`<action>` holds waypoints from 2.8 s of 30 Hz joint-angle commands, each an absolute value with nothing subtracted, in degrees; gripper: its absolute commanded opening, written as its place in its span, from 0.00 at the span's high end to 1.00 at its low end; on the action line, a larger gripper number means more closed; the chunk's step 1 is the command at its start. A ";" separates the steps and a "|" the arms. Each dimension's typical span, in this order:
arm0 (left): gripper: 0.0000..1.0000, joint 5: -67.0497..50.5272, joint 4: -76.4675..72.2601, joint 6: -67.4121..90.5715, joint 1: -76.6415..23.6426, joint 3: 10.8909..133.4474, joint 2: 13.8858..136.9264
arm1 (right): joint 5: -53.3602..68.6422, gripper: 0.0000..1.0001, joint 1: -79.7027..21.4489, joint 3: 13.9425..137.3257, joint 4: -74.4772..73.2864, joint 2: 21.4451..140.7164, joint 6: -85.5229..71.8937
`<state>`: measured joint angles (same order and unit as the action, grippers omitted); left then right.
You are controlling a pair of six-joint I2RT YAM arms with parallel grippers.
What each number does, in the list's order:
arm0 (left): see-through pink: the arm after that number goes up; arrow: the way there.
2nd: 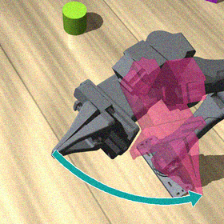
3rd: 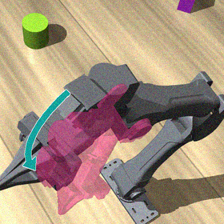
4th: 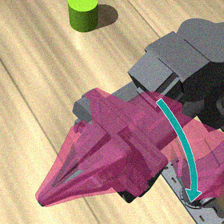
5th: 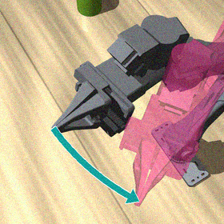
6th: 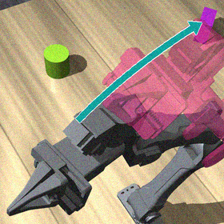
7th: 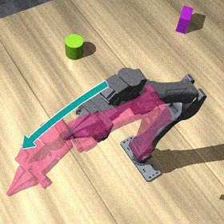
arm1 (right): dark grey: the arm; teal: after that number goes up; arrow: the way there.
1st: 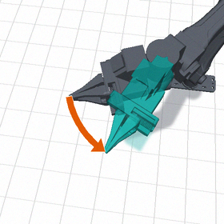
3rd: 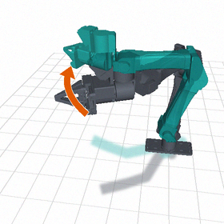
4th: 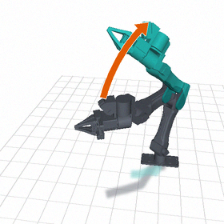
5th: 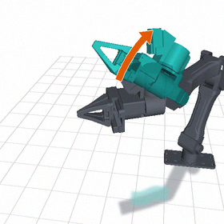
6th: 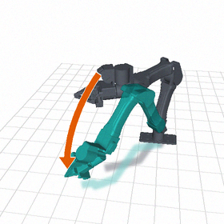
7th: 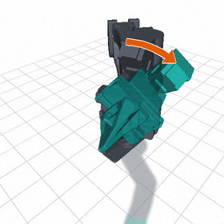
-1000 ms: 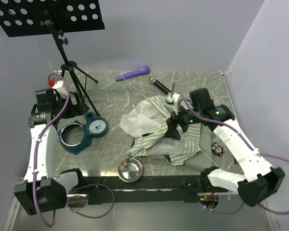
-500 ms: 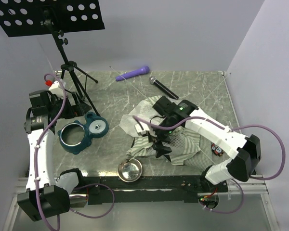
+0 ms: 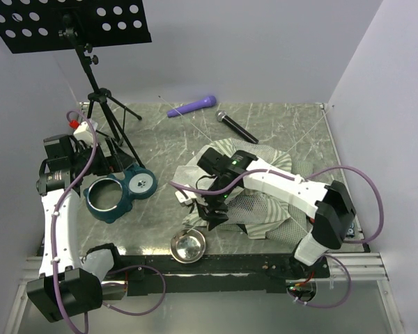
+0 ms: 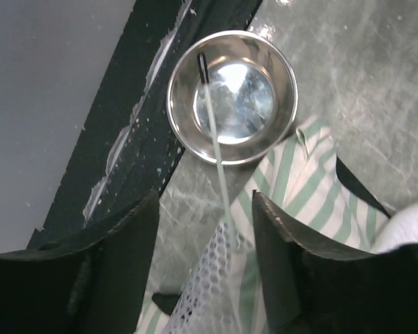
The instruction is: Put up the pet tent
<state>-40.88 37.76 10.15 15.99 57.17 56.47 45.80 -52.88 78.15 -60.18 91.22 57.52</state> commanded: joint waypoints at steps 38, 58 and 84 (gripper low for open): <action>0.02 -58.37 -22.90 12.19 -10.18 21.89 49.48 | 59.76 1.00 -35.33 118.48 -70.14 108.02 42.81; 0.10 -72.51 -46.95 30.33 -18.98 26.89 70.92 | 62.93 1.00 -33.75 110.92 -72.25 102.66 47.90; 0.37 -80.33 -29.03 16.37 -22.41 35.41 82.17 | 66.27 1.00 -33.40 107.75 -78.22 99.76 56.51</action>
